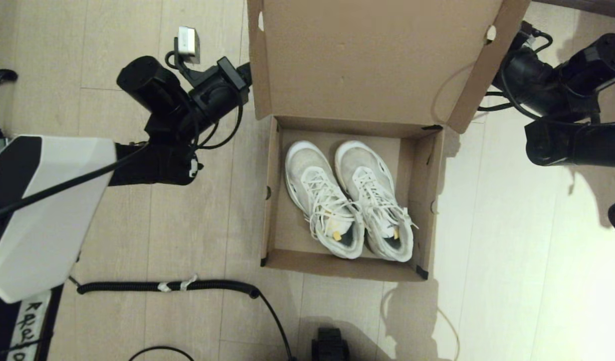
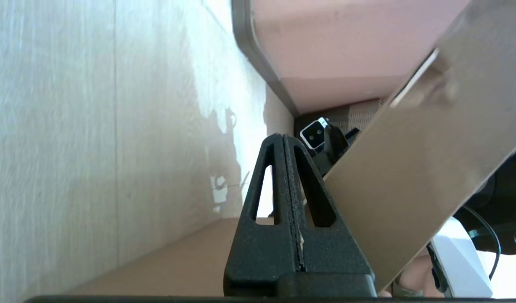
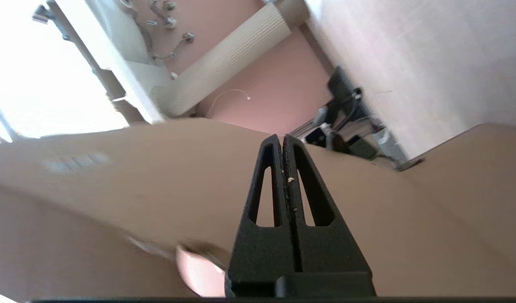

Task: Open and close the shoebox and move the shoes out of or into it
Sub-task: Close the shoe box

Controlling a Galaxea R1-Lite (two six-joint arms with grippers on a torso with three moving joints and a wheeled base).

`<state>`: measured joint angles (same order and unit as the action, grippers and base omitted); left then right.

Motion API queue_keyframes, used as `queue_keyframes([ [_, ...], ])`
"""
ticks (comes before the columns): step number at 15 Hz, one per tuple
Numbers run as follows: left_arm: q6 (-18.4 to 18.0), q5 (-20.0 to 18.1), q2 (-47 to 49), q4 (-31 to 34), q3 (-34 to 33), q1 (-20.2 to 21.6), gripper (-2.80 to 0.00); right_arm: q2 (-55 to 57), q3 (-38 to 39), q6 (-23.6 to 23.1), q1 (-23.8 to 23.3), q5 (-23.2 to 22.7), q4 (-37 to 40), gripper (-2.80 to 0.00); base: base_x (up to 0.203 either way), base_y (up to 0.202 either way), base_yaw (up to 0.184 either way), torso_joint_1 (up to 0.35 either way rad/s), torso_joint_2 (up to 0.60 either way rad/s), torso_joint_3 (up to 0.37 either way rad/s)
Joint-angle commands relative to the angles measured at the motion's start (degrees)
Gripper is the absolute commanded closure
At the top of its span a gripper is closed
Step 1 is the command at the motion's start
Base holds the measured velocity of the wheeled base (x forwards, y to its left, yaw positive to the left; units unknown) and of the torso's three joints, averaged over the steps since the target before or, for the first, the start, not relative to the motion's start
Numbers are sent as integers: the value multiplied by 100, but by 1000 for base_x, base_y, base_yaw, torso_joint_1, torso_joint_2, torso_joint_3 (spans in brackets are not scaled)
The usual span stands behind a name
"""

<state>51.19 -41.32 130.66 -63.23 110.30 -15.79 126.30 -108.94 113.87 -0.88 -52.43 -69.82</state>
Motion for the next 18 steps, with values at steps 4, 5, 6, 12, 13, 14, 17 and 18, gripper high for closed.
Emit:
queue_keyframes([
  [4,40,-60,-179,-23,0,-3,0,-453,149,497,-18,-50,-41,0,0,0,0,0,0,0],
  [5,40,-63,-210,-23,0,-6,0,-509,153,679,-26,-92,-41,0,0,0,0,0,0,0],
  [6,48,-69,-226,-23,0,-3,0,-551,154,894,-34,-192,-44,0,0,0,0,0,0,0],
  [12,738,-67,-664,-15,-161,-9,0,-855,362,1654,-35,-707,-41,0,0,0,0,0,0,0],
  [13,789,-66,-770,-16,-271,-7,0,-915,397,1820,-35,-723,-43,0,0,0,0,0,0,0],
  [14,819,-68,-906,-21,-453,-10,0,-976,456,1914,-35,-770,-43,0,0,0,0,0,0,0],
  [17,1002,-100,-1340,-47,-983,-106,0,-1193,644,2099,-51,-873,-41,0,0,0,0,0,0,0],
  [18,1081,-103,-1455,-64,-1102,-175,0,-1254,683,2179,-53,-874,-41,0,0,0,0,0,0,0],
])
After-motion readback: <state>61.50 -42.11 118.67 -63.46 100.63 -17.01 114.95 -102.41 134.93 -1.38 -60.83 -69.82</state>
